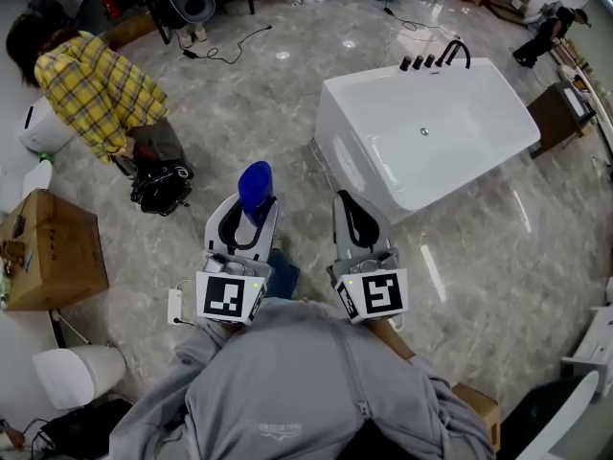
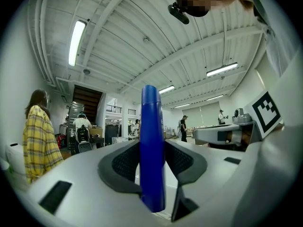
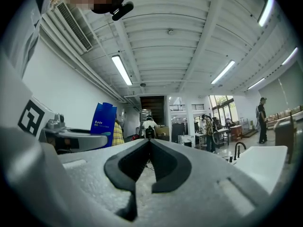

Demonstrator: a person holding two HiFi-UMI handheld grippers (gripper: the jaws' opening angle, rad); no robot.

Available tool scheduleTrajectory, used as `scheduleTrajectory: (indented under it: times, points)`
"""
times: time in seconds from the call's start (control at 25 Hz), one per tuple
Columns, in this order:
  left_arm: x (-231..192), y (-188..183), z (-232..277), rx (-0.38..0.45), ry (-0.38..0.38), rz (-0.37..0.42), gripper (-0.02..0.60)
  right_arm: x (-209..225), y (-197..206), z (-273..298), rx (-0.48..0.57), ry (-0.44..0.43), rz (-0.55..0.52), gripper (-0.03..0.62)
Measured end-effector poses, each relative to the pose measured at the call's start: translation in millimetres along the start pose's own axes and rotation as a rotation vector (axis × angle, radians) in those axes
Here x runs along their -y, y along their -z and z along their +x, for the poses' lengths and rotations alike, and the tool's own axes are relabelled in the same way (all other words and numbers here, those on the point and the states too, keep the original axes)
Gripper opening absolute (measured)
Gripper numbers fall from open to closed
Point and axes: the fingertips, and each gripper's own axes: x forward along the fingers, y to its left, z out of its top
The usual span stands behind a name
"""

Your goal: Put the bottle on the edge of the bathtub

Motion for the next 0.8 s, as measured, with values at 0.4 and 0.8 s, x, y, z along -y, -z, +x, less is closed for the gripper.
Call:
scheduleTrajectory:
  times: [0.4, 0.8]
  points:
    - [-79.2, 6.4, 99.9, -0.001, 0.038, 0.005, 0.158, 36.2, 6.2, 127.9, 0.005, 0.026, -0.006, 0.003]
    - [-175.9, 11.2, 213.8, 0.021, 0.091, 0.005, 0.158, 78.4, 14.9, 269.7, 0.011, 0.075, -0.017, 0.003]
